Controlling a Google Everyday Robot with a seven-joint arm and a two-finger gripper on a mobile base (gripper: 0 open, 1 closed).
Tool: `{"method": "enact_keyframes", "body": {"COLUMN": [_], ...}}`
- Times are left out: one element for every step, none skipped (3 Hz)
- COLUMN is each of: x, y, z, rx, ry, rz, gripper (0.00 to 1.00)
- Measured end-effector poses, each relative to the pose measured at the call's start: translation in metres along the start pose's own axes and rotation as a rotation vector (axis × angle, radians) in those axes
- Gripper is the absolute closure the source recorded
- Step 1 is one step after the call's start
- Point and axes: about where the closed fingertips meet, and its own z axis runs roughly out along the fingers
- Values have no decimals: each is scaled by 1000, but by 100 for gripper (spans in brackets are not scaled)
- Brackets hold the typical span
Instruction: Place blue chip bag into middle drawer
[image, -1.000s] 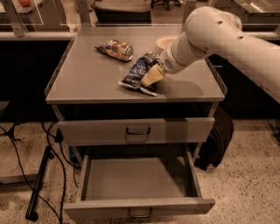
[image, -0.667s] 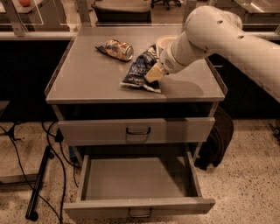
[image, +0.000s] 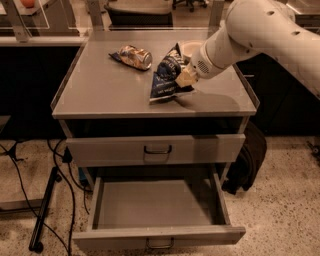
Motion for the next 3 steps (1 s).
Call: {"method": "enact_keyframes", "body": {"x": [6,6,9], "y": [6,6,19], "z": [-27,-27,-39], "rx": [-64,-64,-88], "ry": [-12,-12,-1], "rz": [-34,-34,-68], "gripper": [100,100,100]}}
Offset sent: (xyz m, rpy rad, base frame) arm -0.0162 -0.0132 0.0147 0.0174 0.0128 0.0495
